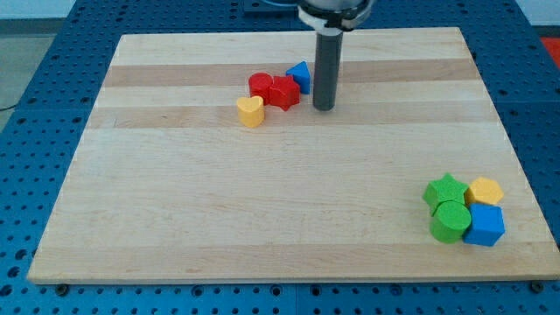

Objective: Slide the yellow heart towards the center left

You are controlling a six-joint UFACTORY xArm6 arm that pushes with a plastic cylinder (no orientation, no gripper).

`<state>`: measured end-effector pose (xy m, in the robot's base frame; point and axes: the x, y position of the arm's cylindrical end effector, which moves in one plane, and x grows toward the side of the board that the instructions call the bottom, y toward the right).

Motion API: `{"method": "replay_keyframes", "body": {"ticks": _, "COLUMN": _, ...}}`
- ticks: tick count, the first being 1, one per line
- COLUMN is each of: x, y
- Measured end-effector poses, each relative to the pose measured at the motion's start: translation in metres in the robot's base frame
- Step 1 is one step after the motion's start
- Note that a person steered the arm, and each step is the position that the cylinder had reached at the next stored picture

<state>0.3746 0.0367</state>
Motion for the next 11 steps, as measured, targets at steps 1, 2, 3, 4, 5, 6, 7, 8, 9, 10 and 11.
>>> {"method": "replay_keyframes", "body": {"ticks": 1, "x": 0.012, "y": -0.029}}
{"method": "replay_keyframes", "body": {"ticks": 2, "x": 0.011, "y": -0.054}}
{"method": "replay_keyframes", "body": {"ticks": 3, "x": 0.004, "y": -0.085}}
{"method": "replay_keyframes", "body": {"ticks": 4, "x": 0.002, "y": -0.120}}
{"method": "replay_keyframes", "body": {"ticks": 5, "x": 0.002, "y": -0.143}}
{"method": "replay_keyframes", "body": {"ticks": 6, "x": -0.003, "y": -0.164}}
{"method": "replay_keyframes", "body": {"ticks": 7, "x": -0.004, "y": -0.190}}
{"method": "replay_keyframes", "body": {"ticks": 8, "x": -0.004, "y": -0.216}}
{"method": "replay_keyframes", "body": {"ticks": 9, "x": -0.004, "y": -0.236}}
{"method": "replay_keyframes", "body": {"ticks": 10, "x": -0.004, "y": -0.250}}
{"method": "replay_keyframes", "body": {"ticks": 11, "x": -0.004, "y": -0.222}}
